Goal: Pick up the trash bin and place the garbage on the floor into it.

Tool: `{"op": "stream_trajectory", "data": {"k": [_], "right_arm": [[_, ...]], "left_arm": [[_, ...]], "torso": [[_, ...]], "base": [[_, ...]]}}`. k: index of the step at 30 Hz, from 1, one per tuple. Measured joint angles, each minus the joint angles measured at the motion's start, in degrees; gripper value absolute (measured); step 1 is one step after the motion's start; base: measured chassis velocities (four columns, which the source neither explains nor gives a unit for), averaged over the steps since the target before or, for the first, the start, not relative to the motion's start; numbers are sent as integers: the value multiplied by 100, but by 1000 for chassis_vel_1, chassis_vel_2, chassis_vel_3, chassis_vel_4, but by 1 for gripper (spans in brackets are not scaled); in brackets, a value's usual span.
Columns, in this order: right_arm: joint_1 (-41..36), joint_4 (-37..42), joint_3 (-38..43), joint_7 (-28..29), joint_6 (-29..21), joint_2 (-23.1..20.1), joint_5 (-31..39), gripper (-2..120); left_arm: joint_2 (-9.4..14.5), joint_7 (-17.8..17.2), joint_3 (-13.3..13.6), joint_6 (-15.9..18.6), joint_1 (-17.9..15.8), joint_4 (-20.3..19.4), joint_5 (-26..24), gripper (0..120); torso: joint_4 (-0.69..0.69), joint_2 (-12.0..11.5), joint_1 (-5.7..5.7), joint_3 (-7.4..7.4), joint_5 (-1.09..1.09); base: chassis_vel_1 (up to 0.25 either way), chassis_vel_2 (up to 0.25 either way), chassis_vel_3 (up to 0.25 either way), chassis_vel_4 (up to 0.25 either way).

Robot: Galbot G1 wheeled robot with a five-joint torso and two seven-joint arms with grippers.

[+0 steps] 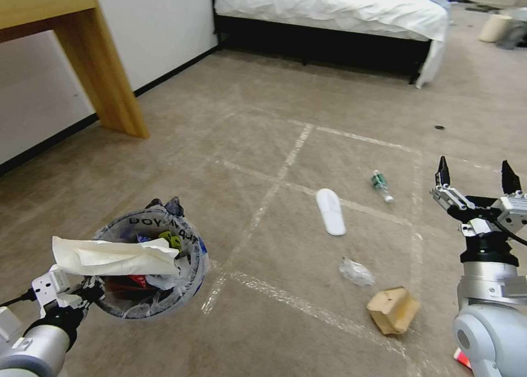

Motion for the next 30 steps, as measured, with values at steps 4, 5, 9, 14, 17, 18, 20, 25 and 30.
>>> {"op": "stream_trajectory", "data": {"k": [4,5,9,14,17,18,20,25,30], "right_arm": [[-21,-33,-34,-46,104,5,91,100],[-21,-38,-57,-58,141,19,119,100],[-20,-74,-130,-121,262,81,127,100],[-21,-86,-168,-130,296,126,126,99],[-41,-86,-169,-148,324,130,127,98],[-41,-86,-169,-148,324,130,127,98],[-61,-87,-162,-163,348,129,128,98],[-91,-87,-154,-181,389,132,118,99],[-123,-79,-154,-187,415,144,114,99]], "left_arm": [[-12,-2,0,0,18,-13,0,1],[-13,-5,-1,0,21,-16,0,1],[-6,-16,-22,0,34,-19,0,1],[-2,-20,-44,0,49,-21,-5,1],[-4,-20,-51,0,66,-21,-4,1],[-4,-20,-51,0,66,-21,-4,1],[-8,-20,-51,0,73,-23,-4,1],[-13,-19,-51,1,89,-24,2,1],[-12,-16,-62,2,109,-29,8,1]], "torso": [[-1,0,0,0,0],[-1,0,0,0,0],[0,0,0,0,0],[0,0,0,0,0],[0,0,0,0,-1],[0,0,0,0,-1],[-1,0,0,0,-1],[-1,0,0,0,0],[1,0,0,0,-1]], "base": [[-90,-96,-102,-91],[-84,-101,-89,-78],[-84,-80,-81,-85],[-74,-55,-71,-70],[-66,-48,-62,-64],[-64,-42,-63,-59],[-46,-62,-57,-65],[-15,-27,-8,-15],[0,0,0,0]]}}
